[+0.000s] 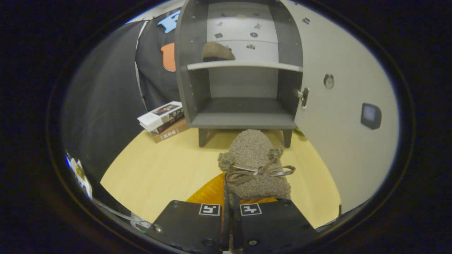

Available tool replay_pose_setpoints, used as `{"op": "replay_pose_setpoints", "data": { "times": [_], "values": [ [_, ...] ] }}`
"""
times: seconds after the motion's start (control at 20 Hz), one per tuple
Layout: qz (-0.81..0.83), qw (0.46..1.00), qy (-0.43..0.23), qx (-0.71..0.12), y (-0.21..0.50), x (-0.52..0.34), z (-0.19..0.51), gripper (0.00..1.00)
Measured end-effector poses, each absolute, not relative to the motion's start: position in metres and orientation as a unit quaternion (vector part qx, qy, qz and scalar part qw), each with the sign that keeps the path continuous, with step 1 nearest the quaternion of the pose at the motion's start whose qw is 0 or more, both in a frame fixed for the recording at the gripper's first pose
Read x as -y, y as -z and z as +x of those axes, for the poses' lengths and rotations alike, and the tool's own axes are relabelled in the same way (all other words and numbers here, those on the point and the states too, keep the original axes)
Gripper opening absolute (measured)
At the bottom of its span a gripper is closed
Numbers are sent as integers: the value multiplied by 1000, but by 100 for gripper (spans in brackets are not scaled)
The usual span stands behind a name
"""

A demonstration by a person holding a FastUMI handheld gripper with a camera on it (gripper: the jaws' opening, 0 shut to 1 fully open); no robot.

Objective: Open the shoe cabinet door, grab the shoes and put them into the shoe cabinet, then close the shoe cabinet door.

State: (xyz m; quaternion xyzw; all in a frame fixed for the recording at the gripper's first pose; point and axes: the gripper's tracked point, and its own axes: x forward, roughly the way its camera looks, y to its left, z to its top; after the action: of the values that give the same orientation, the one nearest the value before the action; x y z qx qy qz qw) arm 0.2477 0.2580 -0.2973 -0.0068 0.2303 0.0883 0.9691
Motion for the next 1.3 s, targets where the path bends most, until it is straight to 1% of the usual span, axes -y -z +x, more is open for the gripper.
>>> {"op": "replay_pose_setpoints", "data": {
  "times": [0.3,0.55,0.75,1.0,1.3],
  "values": [
    [-27,984,-102,-142,178,-255,220,8],
    [-28,990,-97,-97,104,-248,239,7],
    [-27,993,-90,-65,52,-247,274,7],
    [-26,995,-86,-44,8,-250,331,7],
    [-31,995,-91,-34,-17,-260,409,7]
  ]
}}
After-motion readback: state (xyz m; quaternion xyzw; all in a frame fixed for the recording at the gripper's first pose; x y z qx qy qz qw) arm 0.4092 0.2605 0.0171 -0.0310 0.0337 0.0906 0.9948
